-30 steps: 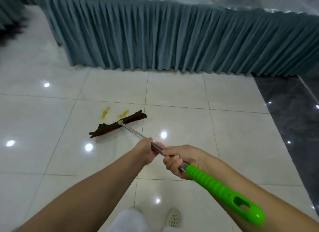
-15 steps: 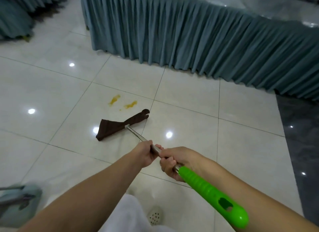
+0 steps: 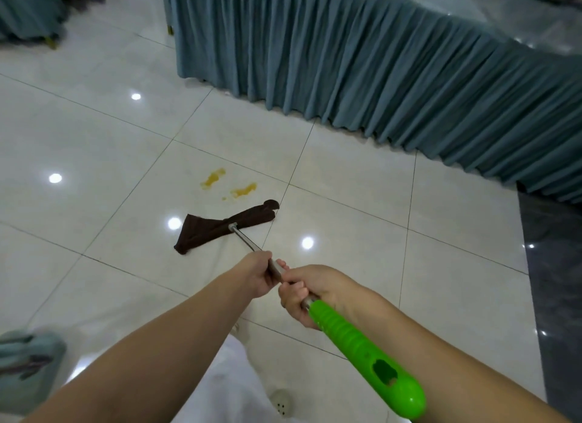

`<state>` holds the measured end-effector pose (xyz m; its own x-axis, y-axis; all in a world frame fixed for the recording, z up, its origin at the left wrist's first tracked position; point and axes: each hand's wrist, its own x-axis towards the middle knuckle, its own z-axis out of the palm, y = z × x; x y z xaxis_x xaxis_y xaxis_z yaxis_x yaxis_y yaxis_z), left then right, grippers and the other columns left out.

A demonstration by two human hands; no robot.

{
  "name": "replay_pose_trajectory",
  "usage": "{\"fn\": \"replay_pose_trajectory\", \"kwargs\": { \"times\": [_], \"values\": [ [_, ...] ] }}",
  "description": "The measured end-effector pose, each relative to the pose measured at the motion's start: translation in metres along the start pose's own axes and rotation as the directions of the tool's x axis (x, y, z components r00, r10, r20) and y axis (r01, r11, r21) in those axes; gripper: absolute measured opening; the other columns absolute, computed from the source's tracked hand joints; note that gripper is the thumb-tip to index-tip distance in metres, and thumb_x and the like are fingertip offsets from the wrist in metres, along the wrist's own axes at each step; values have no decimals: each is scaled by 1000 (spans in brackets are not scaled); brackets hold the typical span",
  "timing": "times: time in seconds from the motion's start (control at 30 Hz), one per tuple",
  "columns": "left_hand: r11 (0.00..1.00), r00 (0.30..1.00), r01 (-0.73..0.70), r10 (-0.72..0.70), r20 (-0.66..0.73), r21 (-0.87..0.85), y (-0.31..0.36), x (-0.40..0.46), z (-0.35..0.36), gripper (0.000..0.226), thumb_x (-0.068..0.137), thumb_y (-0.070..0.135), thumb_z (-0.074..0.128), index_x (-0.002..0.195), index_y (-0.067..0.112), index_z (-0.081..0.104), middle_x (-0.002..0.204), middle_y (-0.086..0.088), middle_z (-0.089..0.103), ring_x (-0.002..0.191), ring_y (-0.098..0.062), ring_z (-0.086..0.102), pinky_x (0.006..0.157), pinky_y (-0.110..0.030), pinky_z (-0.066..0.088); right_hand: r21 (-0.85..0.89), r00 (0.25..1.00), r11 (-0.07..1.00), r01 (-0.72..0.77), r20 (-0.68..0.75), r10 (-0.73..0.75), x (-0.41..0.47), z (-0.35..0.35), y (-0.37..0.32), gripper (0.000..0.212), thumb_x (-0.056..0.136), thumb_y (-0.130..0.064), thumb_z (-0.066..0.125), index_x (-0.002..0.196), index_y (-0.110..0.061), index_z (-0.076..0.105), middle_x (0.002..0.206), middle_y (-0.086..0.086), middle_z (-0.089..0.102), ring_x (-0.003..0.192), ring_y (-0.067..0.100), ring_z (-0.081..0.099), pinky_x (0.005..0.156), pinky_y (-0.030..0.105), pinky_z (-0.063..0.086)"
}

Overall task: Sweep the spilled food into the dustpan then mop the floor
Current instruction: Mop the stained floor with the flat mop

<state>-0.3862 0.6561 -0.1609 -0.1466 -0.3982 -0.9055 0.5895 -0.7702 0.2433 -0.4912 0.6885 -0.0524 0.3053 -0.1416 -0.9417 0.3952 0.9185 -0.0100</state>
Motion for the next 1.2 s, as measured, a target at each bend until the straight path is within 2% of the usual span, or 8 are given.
{"fn": "replay_pose_trajectory", "kwargs": {
  "times": [0.07, 0.23, 0.43, 0.6, 0.97, 1.13, 1.2],
  "values": [
    [1000, 1000, -4, 4, 4, 15, 27, 9, 3, 25, 103, 13, 31, 79, 5, 37, 31, -5, 43, 55, -16, 42, 33, -18, 44, 16, 1000, 1000, -5, 4, 5, 5, 20, -18, 29, 95, -4, 45, 82, -26, 58, 63, 0, 37, 21, 9, 33, 23, 10, 27],
    [999, 1000, -3, 4, -27, 38, 106, 41, 6, 19, 101, 11, 34, 83, 4, 39, 59, -7, 41, 54, -16, 44, 35, -19, 45, 45, 1000, 999, 12, -7, -12, 25, 81, -67, 26, 96, -5, 47, 86, -25, 60, 64, 0, 38, 22, 8, 33, 23, 11, 29],
    [997, 999, 35, -34, -21, 68, 196, 71, 11, 10, 101, 14, 34, 99, 5, 36, 72, -11, 45, 54, -16, 45, 36, -20, 46, 88, 999, 996, 32, -20, -30, 52, 151, -122, 29, 95, -4, 48, 100, -29, 62, 67, 0, 38, 24, 7, 34, 24, 10, 29],
    [995, 999, 32, -28, -44, 94, 258, 92, 17, 7, 100, 12, 35, 105, 6, 36, 72, -10, 43, 52, -16, 45, 36, -20, 45, 115, 1000, 993, 25, -12, -24, 74, 196, -160, 23, 95, -7, 52, 96, -27, 63, 64, -2, 46, 24, 7, 34, 24, 10, 29],
    [987, 999, 45, -41, -34, 153, 342, 127, 24, 13, 101, 14, 33, 111, 6, 36, 65, -10, 45, 53, -18, 45, 36, -20, 45, 65, 998, 996, 61, -20, -60, 107, 253, -216, 29, 94, -2, 47, 100, -27, 59, 59, 1, 39, 24, 7, 32, 24, 11, 27],
    [989, 998, 17, -9, -55, 150, 364, 136, 23, 32, 101, 16, 34, 132, 8, 35, 66, -8, 45, 53, -17, 46, 35, -19, 46, 32, 997, 998, 63, -36, -62, 119, 274, -228, 28, 94, -3, 50, 82, -25, 62, 51, 3, 42, 23, 7, 31, 24, 11, 27],
    [986, 998, 11, -1, -60, 164, 372, 140, 23, 35, 102, 17, 34, 135, 7, 34, 65, -8, 46, 53, -17, 46, 35, -20, 46, 31, 997, 997, 70, -47, -69, 124, 281, -232, 31, 95, -2, 48, 77, -25, 61, 55, 5, 43, 22, 8, 31, 24, 10, 27]
  ]
}}
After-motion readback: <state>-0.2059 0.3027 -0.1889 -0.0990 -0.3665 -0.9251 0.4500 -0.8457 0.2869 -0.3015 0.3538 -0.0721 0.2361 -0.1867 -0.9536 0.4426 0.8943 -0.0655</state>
